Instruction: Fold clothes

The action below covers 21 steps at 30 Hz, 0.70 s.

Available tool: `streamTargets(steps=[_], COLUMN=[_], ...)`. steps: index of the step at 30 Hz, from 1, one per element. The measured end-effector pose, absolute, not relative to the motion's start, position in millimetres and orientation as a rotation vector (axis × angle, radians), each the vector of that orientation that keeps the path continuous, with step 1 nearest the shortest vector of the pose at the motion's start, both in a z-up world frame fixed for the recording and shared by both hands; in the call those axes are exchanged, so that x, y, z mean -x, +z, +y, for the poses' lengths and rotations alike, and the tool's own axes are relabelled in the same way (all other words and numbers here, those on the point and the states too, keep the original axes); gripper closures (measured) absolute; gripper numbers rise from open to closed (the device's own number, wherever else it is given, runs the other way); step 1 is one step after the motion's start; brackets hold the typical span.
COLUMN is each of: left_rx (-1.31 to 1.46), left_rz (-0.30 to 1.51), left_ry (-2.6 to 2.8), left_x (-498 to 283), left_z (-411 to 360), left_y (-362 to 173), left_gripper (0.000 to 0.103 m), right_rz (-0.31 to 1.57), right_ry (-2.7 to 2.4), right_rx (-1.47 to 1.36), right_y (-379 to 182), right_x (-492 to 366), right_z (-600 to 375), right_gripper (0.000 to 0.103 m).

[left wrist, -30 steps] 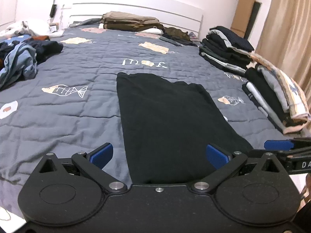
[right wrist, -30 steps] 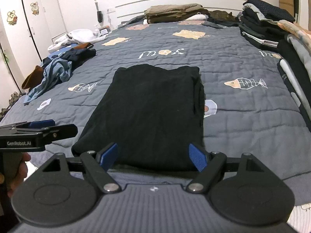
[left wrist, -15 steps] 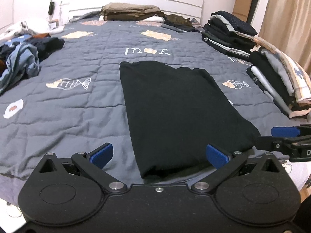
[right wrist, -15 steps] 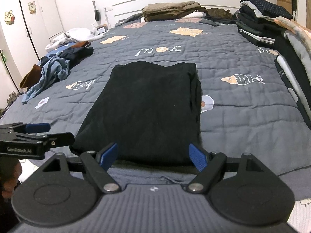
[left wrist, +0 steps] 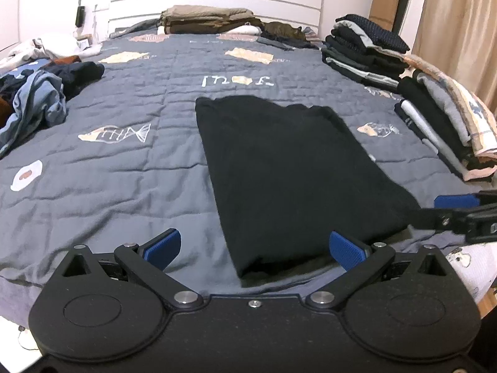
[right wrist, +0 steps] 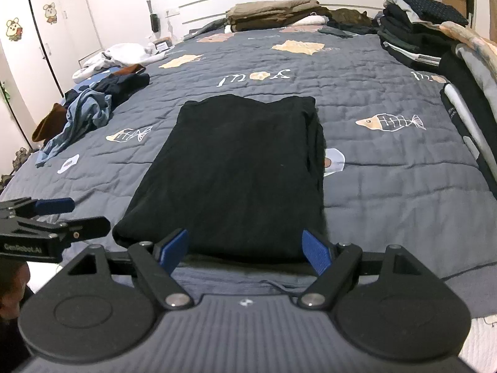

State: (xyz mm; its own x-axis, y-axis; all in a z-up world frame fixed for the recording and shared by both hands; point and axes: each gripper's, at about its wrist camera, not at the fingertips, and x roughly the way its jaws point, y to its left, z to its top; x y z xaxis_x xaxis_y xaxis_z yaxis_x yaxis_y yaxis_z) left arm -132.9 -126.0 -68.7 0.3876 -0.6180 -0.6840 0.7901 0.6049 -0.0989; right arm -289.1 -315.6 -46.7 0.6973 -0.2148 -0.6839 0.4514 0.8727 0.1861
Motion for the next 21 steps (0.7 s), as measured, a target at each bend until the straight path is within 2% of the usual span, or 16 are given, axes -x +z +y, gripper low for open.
streamTargets(steps=[21], left_rx=[-0.238], left_rz=[0.746], left_ry=[-0.914], left_x=[132.6], left_z=[-129.8], left_y=[-67.3], left_gripper=[0.0], right_rz=[0.708], right_ry=[-0.376], right_rx=[-0.38], right_y=[-49.9], right_x=[288.9], right_z=[-322.2], right_gripper=[0.023])
